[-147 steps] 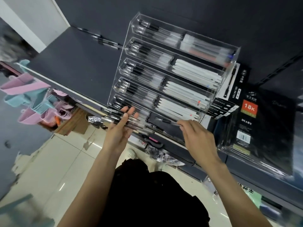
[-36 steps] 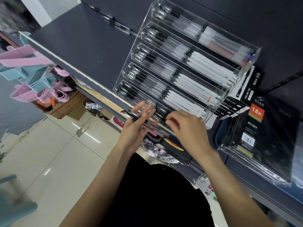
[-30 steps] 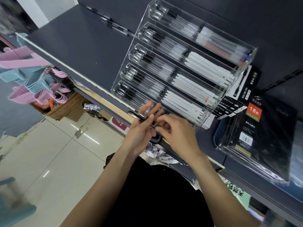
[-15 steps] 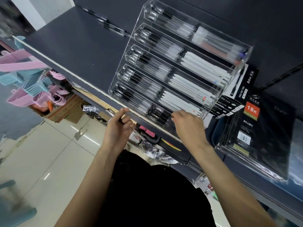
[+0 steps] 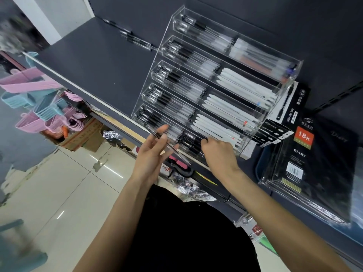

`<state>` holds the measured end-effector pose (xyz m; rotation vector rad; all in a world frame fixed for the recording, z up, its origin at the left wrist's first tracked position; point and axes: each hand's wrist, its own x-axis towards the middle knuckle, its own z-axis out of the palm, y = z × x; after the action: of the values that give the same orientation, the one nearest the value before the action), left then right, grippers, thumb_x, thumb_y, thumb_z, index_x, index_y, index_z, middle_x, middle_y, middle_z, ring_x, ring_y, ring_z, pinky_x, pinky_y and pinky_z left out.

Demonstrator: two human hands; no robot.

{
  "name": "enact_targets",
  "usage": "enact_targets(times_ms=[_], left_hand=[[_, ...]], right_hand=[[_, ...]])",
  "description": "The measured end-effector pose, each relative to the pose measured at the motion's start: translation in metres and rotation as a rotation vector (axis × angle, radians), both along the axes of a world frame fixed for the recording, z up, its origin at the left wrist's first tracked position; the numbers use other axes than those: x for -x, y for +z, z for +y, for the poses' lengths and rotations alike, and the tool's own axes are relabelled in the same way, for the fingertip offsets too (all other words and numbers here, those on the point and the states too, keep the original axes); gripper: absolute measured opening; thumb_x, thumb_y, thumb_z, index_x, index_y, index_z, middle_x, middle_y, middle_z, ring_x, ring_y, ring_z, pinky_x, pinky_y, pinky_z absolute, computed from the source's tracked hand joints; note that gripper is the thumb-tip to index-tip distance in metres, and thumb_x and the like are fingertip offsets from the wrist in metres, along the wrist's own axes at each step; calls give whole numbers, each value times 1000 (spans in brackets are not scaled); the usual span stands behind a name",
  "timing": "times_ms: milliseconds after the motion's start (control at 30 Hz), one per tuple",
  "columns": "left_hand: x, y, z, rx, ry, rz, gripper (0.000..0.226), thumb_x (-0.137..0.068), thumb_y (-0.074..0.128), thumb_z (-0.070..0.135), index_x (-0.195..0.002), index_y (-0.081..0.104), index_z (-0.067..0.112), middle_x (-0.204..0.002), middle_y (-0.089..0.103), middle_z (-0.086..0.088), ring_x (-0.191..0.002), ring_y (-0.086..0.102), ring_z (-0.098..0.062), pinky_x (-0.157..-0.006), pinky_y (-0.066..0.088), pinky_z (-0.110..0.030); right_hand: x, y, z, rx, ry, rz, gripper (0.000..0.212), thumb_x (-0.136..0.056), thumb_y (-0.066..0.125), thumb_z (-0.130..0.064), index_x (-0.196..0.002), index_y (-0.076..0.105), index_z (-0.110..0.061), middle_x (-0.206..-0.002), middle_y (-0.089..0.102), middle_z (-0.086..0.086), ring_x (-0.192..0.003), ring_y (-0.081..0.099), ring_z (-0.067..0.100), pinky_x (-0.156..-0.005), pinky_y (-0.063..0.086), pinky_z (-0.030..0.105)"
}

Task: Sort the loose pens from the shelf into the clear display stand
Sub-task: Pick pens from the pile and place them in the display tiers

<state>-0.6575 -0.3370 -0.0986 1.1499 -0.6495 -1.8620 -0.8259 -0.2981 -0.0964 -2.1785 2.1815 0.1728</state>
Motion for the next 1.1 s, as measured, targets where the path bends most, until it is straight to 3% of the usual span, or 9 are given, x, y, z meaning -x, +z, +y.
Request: enact_targets(times_ms=[67,200,333,467,567,633,833,1000,1100], left_hand=[[2,0,-2,12,12,-53,19,-95,52,9,-109,64,14,-70,57,8,-69,62,-4,-87,54,-35],[19,-1,0,20,26,-67,12,-91,59,13,-100,65,17,-82,56,2,-83,62,-7,-81,54,-23],[35,-1,2,72,-30,-100,25,-86,65,14,-109,61,19,-80,59,3,-81,65,-9,-82,55,-25],[25,-14,-11,513,-105,-779,48,-87,68,26,-130,46,21,-104,56,6,-93,56,-7,-81,47,-14],[14,-29,-22,938,-273,-1257,32,-88,64,23,-119,60,17,-117,59,-1,-112,50,-20,-97,43,-36],[12,-37,-25,992,-379,-1393,26,-86,64,23,-111,67,19,-117,61,-3,-114,50,-25,-97,41,-43],[15,-48,-24,1076,-444,-1470,21,-87,62,23,-106,71,24,-107,65,4,-106,54,-26,-96,38,-44],[16,-47,-22,1109,-478,-1476,22,-89,60,24,-108,71,24,-109,64,5,-105,52,-24,-90,40,-42],[15,-45,-23,1154,-456,-1384,25,-89,59,24,-113,68,23,-110,63,5,-105,50,-20,-89,41,-38]], right_hand=[[5,9,5,11,-85,-270,14,-94,54,-21,-99,64,-12,-91,69,0,-76,66,14,-58,46,22],[-2,30,24,88,-210,-779,26,-88,57,-42,-106,66,-26,-89,68,-16,-80,62,0,-67,52,20],[2,22,32,181,-237,-643,17,-84,68,-23,-101,68,-24,-87,69,-14,-76,64,4,-64,56,30],[14,12,37,216,-194,-344,13,-77,75,-9,-89,72,-14,-79,71,-2,-66,66,16,-52,51,25],[18,4,40,182,-188,-181,22,-63,84,-3,-76,70,-14,-65,66,-2,-56,61,16,-40,48,25],[18,-1,39,116,-165,-90,28,-56,88,-4,-70,68,-15,-60,63,-2,-52,58,15,-36,43,22],[11,0,32,44,-181,-24,37,-40,87,8,-57,60,-10,-49,54,3,-38,51,16,-34,25,18],[9,9,32,-151,-185,32,19,-89,53,3,-100,60,-11,-98,65,4,-89,64,16,-68,48,22],[5,14,37,-145,-204,-41,16,-75,75,-2,-85,66,-11,-78,68,3,-66,67,15,-54,52,23]])
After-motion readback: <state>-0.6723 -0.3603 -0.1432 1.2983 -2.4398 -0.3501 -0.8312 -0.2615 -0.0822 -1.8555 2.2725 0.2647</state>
